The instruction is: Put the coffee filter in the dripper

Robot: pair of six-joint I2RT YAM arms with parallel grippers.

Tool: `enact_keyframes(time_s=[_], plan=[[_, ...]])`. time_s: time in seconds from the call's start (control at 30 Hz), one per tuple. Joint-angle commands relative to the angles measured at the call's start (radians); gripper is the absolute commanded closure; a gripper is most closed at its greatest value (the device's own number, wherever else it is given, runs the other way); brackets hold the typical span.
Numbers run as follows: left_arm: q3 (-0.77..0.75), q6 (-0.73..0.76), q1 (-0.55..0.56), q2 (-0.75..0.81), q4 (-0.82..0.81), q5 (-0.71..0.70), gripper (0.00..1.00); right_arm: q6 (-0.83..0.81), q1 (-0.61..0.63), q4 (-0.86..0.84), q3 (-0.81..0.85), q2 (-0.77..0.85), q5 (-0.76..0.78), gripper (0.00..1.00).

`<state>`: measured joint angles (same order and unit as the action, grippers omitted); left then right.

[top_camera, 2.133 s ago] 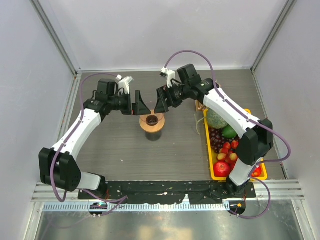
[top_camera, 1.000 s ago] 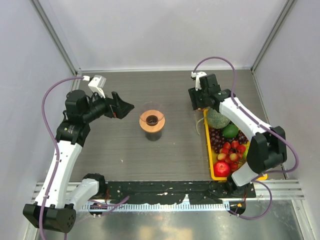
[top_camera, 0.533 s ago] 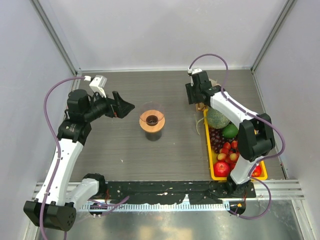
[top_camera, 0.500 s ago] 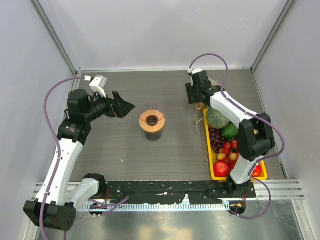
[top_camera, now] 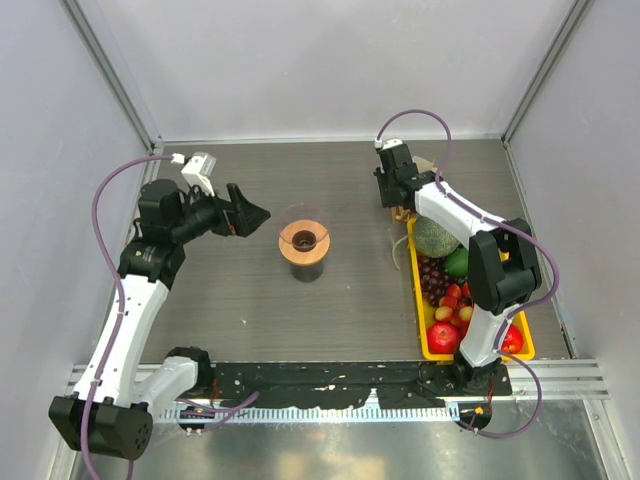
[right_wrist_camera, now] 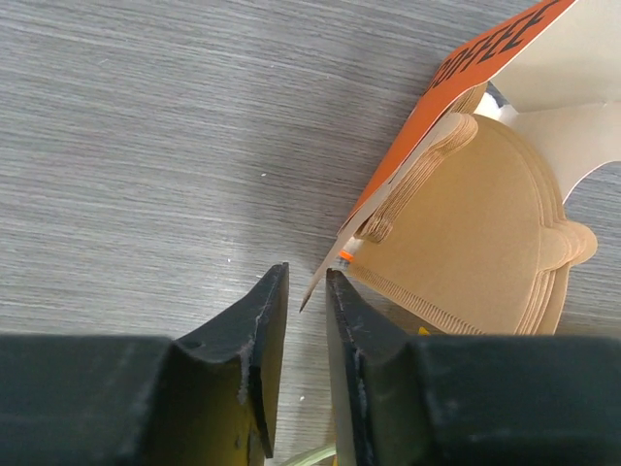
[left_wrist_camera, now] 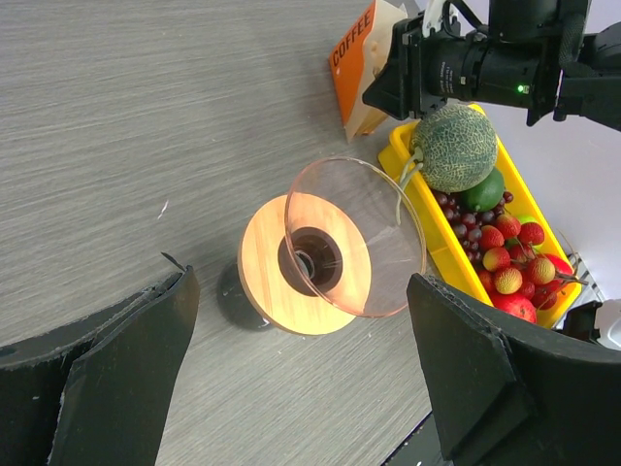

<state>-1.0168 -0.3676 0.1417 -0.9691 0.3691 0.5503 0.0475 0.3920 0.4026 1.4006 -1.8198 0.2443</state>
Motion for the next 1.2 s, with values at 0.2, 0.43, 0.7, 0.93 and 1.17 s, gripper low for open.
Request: enact_keyframes(time_s=[0.2, 0.43, 0.7, 0.93, 1.17], plan=[[0.0, -0.033, -0.013, -0.011, -0.067, 0.02, 0.01, 0.012, 0.005, -0.001, 0.043, 0.054, 0.0, 0.95], [-0.003, -0.042, -0.016, -0.01, -0.067, 0.031, 0.01, 0.023, 0.005, 0.005, 0.008, 0.148, -0.054, 0.95], [-0.02, -0.03, -0.014, -0.022, -0.059, 0.039, 0.01, 0.022, 0.004, 0.036, 0.005, 0.234, -0.1, 0.95], [-0.071, -0.001, -0.016, -0.033, -0.039, 0.04, 0.01, 0.022, 0.005, 0.056, -0.005, 0.347, -0.213, 0.95], [-0.167, 0.07, -0.016, -0.033, -0.022, 0.112, 0.01, 0.009, 0.005, 0.027, 0.003, 0.516, -0.456, 0.95]])
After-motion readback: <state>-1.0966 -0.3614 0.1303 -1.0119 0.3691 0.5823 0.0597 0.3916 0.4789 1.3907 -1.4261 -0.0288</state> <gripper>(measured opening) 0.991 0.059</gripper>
